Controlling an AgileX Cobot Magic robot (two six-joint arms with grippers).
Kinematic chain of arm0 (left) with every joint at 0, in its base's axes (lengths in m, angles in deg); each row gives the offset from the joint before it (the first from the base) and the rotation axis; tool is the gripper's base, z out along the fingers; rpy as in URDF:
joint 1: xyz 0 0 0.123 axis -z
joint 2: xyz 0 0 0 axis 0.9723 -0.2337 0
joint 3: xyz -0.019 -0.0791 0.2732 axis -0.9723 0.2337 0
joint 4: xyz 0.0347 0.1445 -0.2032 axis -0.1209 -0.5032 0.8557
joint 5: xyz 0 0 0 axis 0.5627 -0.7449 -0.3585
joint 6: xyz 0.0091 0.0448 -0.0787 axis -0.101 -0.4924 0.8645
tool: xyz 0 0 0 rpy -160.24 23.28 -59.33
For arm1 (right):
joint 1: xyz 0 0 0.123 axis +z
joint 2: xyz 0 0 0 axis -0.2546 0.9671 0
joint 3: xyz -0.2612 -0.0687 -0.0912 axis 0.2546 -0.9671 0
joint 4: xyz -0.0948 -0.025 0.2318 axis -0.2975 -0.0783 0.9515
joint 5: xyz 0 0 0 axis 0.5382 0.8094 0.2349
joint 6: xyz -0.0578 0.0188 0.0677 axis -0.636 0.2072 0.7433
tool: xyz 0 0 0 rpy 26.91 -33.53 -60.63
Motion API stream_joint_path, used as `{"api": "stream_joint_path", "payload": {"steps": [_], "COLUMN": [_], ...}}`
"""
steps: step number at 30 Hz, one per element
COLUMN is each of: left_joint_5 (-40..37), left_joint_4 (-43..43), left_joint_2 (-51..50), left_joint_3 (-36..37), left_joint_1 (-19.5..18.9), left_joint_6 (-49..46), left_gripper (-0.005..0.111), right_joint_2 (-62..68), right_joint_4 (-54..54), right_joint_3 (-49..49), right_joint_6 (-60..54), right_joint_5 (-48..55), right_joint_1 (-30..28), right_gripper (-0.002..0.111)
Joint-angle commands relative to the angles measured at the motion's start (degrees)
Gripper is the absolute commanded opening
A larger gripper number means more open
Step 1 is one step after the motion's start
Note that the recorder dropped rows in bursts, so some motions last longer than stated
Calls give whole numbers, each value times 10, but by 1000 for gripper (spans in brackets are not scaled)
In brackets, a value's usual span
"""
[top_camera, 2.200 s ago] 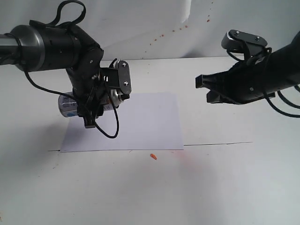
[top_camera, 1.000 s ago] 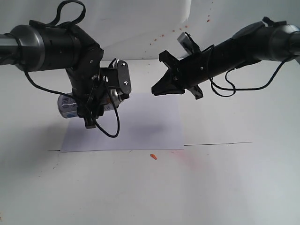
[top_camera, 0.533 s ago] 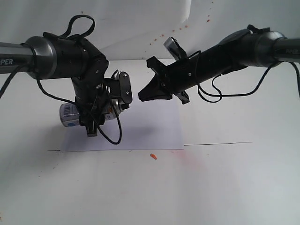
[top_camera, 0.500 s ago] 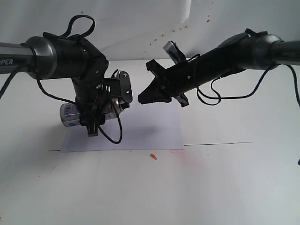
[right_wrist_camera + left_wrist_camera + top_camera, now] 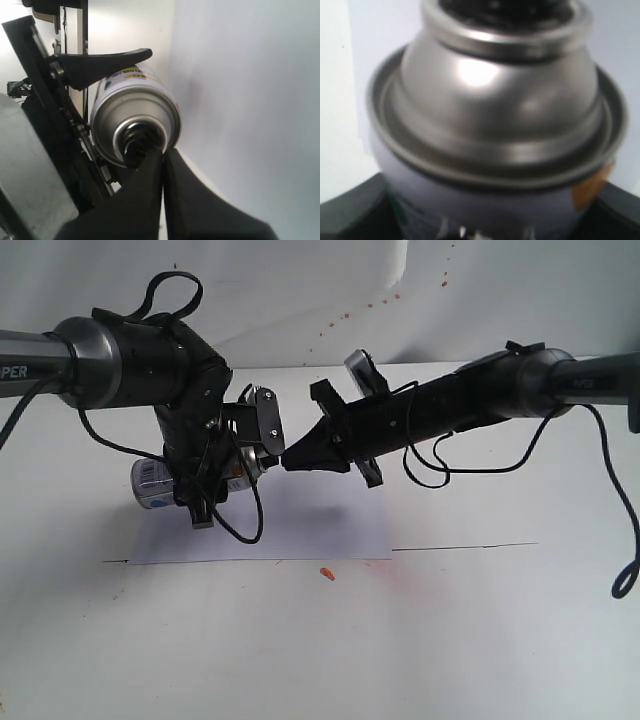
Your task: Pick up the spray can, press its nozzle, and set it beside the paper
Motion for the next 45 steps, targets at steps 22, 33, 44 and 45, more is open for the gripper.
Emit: {"api": "stream_joint_path", "payload": {"steps": [22,33,44,45], "left_joint_5": [12,13,12,12], "left_joint_4": [9,9,9,9], "left_joint_2": [4,4,4,4], "left_joint_3": [-6,-6,-6,-6], "left_joint_1": [0,0,0,0], "left_joint_6": [10,21,23,23], "left_gripper": [0,0,0,0], "right_joint_2": [3,6,11,11], "right_joint_4": [34,34,38,38], "right_joint_3": [2,2,2,2], "right_joint_6": [-31,-34,-35,-35], "right_joint_5": [11,4,6,6], "right_joint_1": [2,21,21,21], "right_gripper": [0,0,0,0]}}
